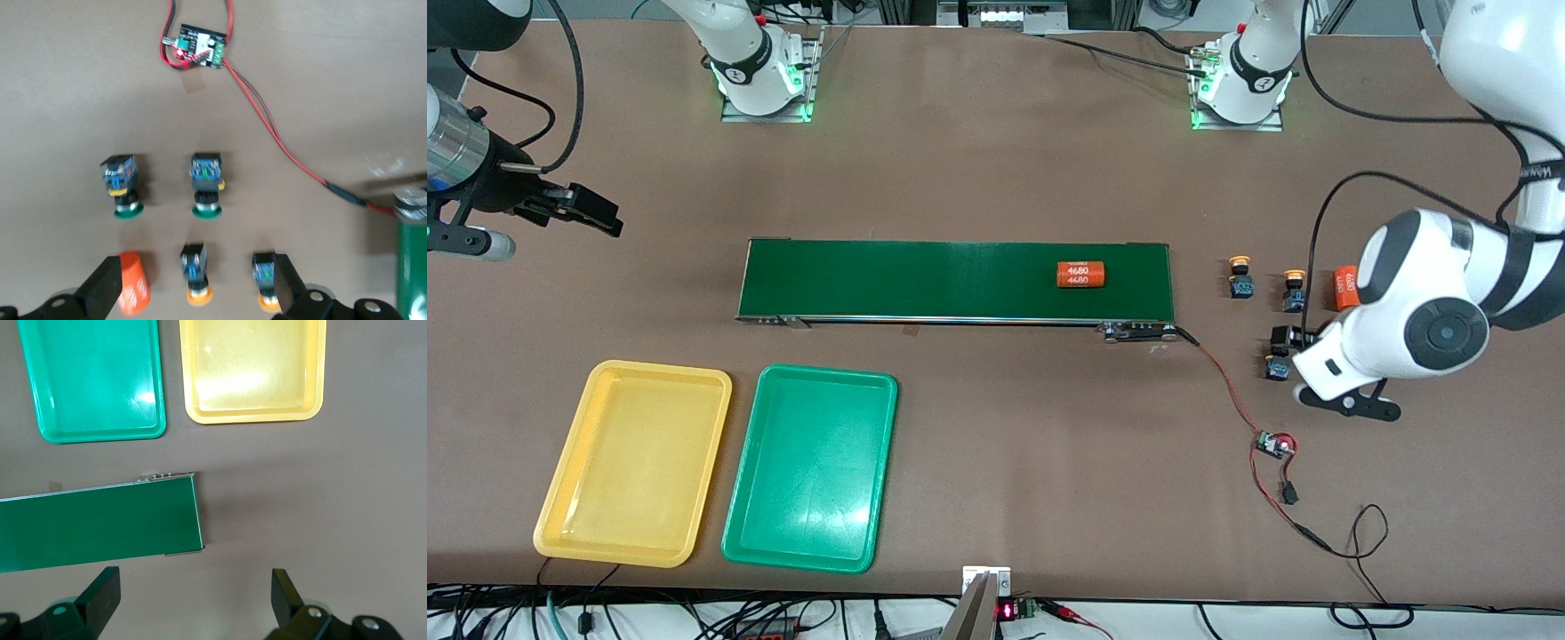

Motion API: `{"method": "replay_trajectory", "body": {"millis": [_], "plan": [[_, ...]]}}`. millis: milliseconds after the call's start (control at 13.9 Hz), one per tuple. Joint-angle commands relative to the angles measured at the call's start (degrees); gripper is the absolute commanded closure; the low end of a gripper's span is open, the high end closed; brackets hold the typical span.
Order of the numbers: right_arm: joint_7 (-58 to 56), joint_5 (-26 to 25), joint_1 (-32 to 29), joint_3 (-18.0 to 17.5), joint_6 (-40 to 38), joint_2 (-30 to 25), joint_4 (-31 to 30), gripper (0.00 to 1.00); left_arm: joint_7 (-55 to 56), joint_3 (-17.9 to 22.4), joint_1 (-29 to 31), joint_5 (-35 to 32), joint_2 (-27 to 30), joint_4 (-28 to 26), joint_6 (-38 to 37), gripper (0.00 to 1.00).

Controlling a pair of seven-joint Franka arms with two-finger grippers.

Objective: Sort buttons by color to trays
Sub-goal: 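Reach the left gripper down and grasp a green-based blue button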

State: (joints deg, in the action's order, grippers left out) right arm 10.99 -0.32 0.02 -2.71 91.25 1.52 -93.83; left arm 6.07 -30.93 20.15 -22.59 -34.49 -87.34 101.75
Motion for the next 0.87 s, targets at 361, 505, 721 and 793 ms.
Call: {"method": "replay_trajectory", "body": {"millis": [361, 505, 721, 793], "plan": [[0.26, 0.06, -0.2, -0.11, 0.51, -0.56, -0.56, 0.0, -2.11, 0.17, 4.9, -2.46, -3.57, -11.97, 20.59, 0.0], [0.26, 0.06, -0.2, -0.11, 0.51, -0.56, -0.56, 0.0, -2.11, 0.78, 5.08, -2.54, -5.14, -12.94, 22.35, 0.0], [0.17, -0.03, -0.29, -0.11, 0.51, -0.56, -0.56, 0.0, -2.11, 0.87, 6.13, -2.46, -5.5, -14.78, 24.55, 0.0], [0.26, -0.12, -0.2, -0.11, 0.25, -0.56, -0.56, 0.0, -2.11, 0.87, 6.13, -2.54, -5.42, -15.48, 24.64, 0.03]]}}
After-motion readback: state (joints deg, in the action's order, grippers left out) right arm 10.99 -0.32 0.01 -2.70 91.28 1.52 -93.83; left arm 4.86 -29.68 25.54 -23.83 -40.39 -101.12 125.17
